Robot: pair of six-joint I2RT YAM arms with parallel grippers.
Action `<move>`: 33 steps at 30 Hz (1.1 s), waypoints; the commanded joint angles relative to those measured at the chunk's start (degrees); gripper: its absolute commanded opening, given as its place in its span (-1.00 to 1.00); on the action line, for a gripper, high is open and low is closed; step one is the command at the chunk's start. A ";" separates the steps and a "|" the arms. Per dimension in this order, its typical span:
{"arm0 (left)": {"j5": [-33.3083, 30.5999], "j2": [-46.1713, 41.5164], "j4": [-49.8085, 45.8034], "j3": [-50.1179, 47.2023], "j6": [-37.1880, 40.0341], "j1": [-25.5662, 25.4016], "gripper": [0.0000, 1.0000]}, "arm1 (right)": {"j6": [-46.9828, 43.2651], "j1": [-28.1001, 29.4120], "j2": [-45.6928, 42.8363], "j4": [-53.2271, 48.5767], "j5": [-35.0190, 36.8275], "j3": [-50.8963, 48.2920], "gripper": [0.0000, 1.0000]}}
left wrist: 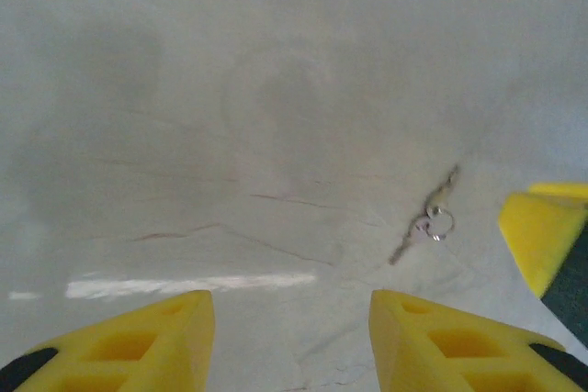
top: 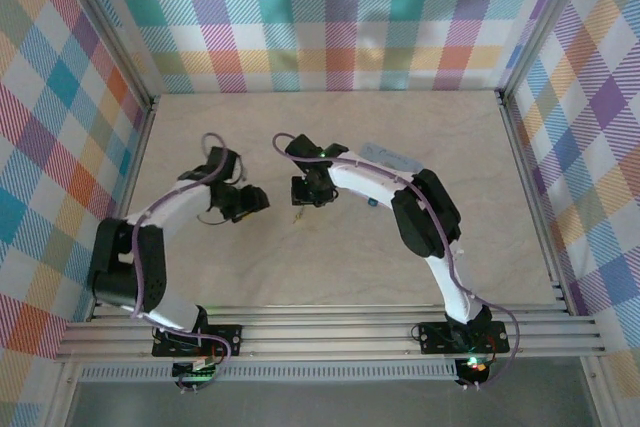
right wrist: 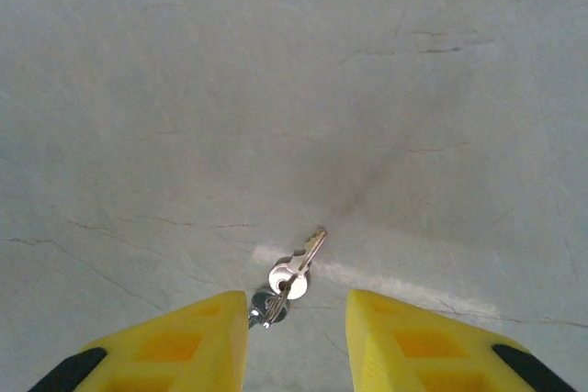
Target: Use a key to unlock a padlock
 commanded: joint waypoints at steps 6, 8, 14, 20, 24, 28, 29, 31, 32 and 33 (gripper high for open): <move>-8.15 8.43 -4.05 10.82 9.73 -13.83 -0.08 | 2.73 -2.29 -15.45 3.17 3.15 -12.71 -0.30; -11.05 9.74 -3.82 11.72 10.76 -15.03 -0.09 | 3.16 -3.37 -20.89 4.57 4.44 -17.56 -0.30; -12.56 14.73 -3.23 13.54 12.89 -15.84 -0.09 | 3.64 -6.39 -35.75 8.81 7.89 -31.74 -0.28; -11.89 18.92 -3.78 16.39 13.37 -16.41 -0.13 | 4.48 -7.50 -46.11 10.70 11.29 -42.00 -0.26; -12.91 20.69 -4.25 17.87 13.71 -16.83 -0.15 | 5.75 -7.96 -49.03 11.67 11.31 -45.82 -0.25; -16.71 22.62 -5.91 18.98 15.12 -17.50 -0.42 | 6.29 -8.03 -49.64 11.86 10.55 -47.05 -0.24; -17.38 22.70 -6.07 18.83 15.45 -17.64 -0.51 | 6.38 -8.03 -49.90 11.85 10.58 -47.18 -0.24; -17.21 22.23 -5.52 17.69 15.82 -17.75 -0.69 | 6.76 -8.03 -51.21 12.49 10.88 -47.80 -0.24; -16.77 21.86 -5.11 17.08 16.02 -17.81 -0.79 | 6.95 -8.03 -52.15 13.04 11.19 -48.44 -0.24; -16.30 21.46 -4.82 16.58 16.22 -17.80 -0.88 | 7.08 -8.03 -53.02 13.73 11.45 -48.98 -0.24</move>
